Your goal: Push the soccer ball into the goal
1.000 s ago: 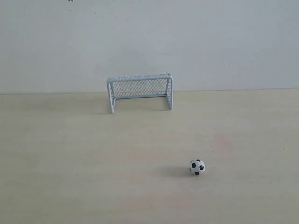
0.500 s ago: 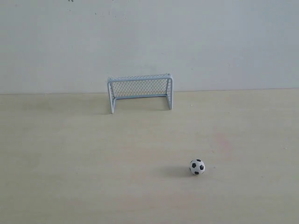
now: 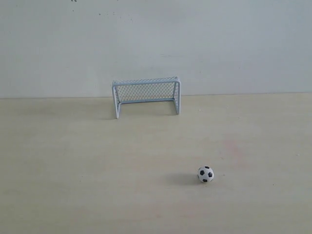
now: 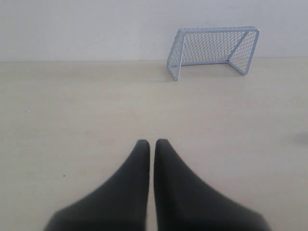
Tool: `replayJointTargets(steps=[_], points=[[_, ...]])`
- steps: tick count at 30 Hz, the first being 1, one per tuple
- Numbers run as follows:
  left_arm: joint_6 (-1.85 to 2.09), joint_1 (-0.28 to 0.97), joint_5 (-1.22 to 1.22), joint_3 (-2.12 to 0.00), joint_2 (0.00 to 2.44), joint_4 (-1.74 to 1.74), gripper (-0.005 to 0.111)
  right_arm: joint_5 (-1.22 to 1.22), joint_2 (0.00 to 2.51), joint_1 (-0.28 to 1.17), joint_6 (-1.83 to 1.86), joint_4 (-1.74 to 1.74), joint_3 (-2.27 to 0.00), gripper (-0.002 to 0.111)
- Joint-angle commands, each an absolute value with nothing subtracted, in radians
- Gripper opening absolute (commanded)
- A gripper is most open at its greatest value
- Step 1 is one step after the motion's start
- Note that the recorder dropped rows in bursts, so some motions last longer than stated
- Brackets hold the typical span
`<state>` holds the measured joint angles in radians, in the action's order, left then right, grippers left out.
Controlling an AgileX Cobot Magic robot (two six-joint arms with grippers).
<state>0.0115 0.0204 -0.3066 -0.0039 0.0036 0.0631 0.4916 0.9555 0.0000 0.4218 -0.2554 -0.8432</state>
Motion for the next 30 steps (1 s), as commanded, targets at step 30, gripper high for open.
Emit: replayJointTargets(steps=[30], points=[[0.016,0.02,-0.307,0.0,0.0,0.072,0.004,0.924,1.509,0.313,0.952,-0.284,-1.003,0.0]])
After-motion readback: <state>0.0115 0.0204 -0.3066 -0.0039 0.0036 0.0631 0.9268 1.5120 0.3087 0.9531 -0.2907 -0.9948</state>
